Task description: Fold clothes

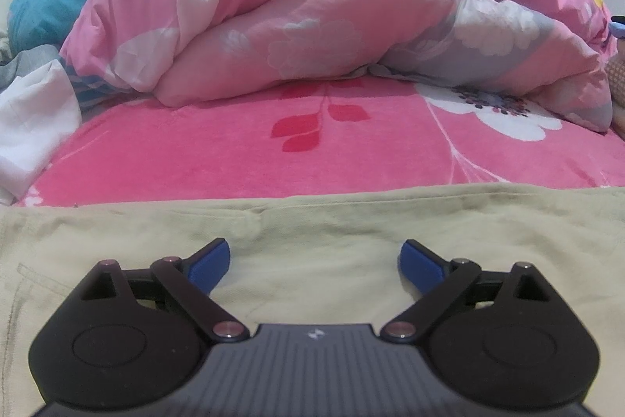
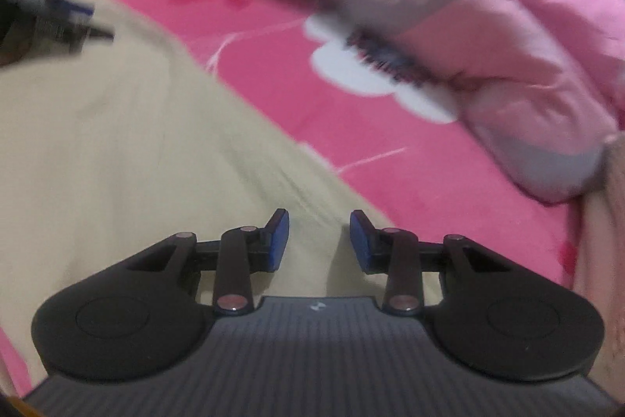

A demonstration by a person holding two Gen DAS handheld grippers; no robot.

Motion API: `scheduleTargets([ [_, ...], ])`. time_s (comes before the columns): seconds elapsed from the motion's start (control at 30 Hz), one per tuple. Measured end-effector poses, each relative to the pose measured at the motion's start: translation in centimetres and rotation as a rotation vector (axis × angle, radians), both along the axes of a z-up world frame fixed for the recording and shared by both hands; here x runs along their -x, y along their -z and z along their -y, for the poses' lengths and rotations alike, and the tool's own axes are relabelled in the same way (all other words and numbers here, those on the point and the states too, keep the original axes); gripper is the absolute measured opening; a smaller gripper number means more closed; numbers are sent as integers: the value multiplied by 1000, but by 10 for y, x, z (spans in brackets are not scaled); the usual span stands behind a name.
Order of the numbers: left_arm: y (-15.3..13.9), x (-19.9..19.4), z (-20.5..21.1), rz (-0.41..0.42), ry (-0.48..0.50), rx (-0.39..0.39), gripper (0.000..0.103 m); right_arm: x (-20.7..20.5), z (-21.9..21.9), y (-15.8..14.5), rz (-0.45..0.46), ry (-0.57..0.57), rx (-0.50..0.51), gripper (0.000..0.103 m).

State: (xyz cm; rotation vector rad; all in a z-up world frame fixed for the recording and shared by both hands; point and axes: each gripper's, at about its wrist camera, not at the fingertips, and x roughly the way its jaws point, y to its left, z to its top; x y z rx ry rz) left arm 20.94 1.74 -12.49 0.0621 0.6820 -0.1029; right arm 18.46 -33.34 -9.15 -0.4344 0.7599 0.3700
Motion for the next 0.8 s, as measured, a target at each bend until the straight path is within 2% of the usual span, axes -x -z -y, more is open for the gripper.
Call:
scheduleTargets([
  [0.17, 1, 1, 0, 4, 2, 4, 97, -6, -8, 2, -66, -15, 12, 30],
  [0.2, 1, 1, 0, 4, 1, 3, 97, -5, -10, 3, -70, -14, 11, 22],
  [0.23, 1, 1, 0, 5, 1, 2, 97, -3, -14, 2, -68, -11, 20, 18],
  [0.3, 1, 1, 0, 5, 1, 0, 96, 2, -25, 6, -36, -5, 96, 4],
  [0.37, 1, 1, 1, 6, 0, -1, 96, 7, -34, 9, 0, 7, 153, 2],
  [0.63, -5, -4, 3, -1, -22, -7, 96, 10, -41, -21, 172, 72, 232, 1],
  [0.73, -5, -10, 2, -10, -43, -3, 96, -2, -42, -22, 187, 75, 253, 1],
  [0.8, -3, -12, 4, -13, -46, -15, 96, -13, -42, -13, 165, 76, 262, 1],
])
